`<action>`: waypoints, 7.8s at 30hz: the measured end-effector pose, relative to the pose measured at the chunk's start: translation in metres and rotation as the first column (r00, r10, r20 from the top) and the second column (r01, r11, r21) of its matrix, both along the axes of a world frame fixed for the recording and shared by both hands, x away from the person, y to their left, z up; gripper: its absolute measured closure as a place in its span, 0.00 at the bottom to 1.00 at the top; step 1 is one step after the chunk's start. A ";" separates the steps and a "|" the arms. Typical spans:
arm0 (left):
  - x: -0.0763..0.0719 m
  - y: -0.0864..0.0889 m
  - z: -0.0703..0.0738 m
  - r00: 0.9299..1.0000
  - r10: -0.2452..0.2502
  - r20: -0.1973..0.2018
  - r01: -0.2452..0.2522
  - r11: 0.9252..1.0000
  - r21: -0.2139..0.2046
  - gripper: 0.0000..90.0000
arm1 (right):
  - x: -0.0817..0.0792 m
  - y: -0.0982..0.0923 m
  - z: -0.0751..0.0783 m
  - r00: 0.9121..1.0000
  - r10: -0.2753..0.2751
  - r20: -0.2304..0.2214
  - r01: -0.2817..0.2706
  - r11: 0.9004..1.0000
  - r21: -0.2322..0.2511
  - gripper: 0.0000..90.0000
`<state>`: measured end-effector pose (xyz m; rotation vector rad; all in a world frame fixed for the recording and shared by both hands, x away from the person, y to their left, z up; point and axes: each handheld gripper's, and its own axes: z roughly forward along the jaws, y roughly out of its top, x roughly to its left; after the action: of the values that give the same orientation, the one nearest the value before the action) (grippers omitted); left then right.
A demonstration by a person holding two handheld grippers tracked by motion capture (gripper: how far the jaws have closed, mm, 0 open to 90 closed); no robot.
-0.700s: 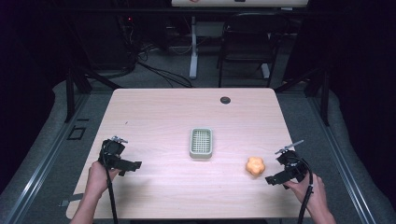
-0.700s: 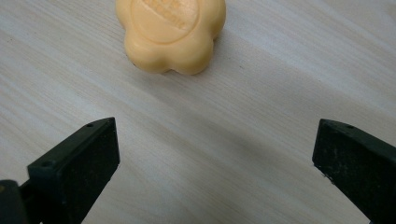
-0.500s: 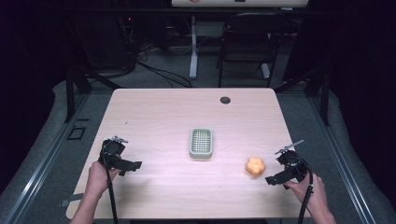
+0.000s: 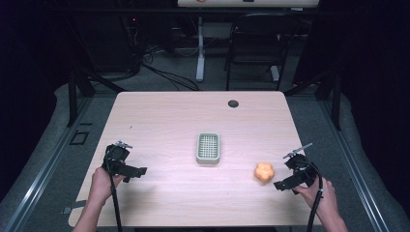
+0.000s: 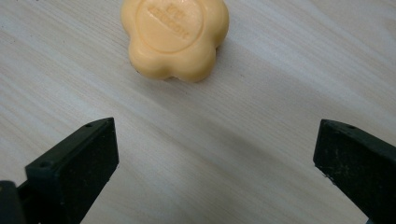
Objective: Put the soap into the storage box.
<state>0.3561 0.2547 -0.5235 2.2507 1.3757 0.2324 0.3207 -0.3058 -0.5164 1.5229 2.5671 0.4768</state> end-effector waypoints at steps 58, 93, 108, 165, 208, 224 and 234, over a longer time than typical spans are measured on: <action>0.001 -0.002 -0.002 1.000 -0.005 -0.004 0.005 1.000 -0.002 0.00 | 0.060 0.063 -0.017 0.992 0.086 -0.093 -0.093 0.993 -0.073 0.22; 0.001 -0.003 -0.002 1.000 -0.011 -0.010 0.011 1.000 0.002 0.00 | 0.066 0.064 -0.027 0.986 0.068 -0.152 -0.083 0.992 -0.092 0.27; 0.001 -0.005 -0.002 1.000 -0.012 -0.005 0.012 1.000 0.001 0.00 | 0.066 0.065 -0.026 0.982 0.080 -0.171 -0.096 0.991 -0.090 0.27; 0.001 -0.005 -0.001 1.000 -0.019 -0.006 0.019 1.000 0.004 0.00 | 0.063 0.059 -0.012 0.989 0.066 -0.133 -0.066 0.998 0.006 0.28; 0.001 -0.004 -0.002 1.000 -0.012 -0.002 0.012 1.000 -0.001 0.00 | 0.074 0.065 0.013 0.995 0.071 -0.065 -0.063 0.990 0.128 0.28; 0.001 -0.003 -0.002 1.000 -0.011 -0.003 0.011 1.000 0.000 0.00 | 0.086 0.080 0.022 0.994 0.099 -0.047 -0.092 0.986 0.138 0.28; 0.001 -0.003 -0.002 1.000 -0.011 -0.002 0.011 1.000 -0.001 0.00 | 0.093 0.092 0.029 0.992 0.123 -0.034 -0.118 0.984 0.132 0.28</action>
<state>0.3571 0.2514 -0.5251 2.2586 1.3636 0.2255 0.4134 -0.2143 -0.4874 1.4357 2.7210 0.6442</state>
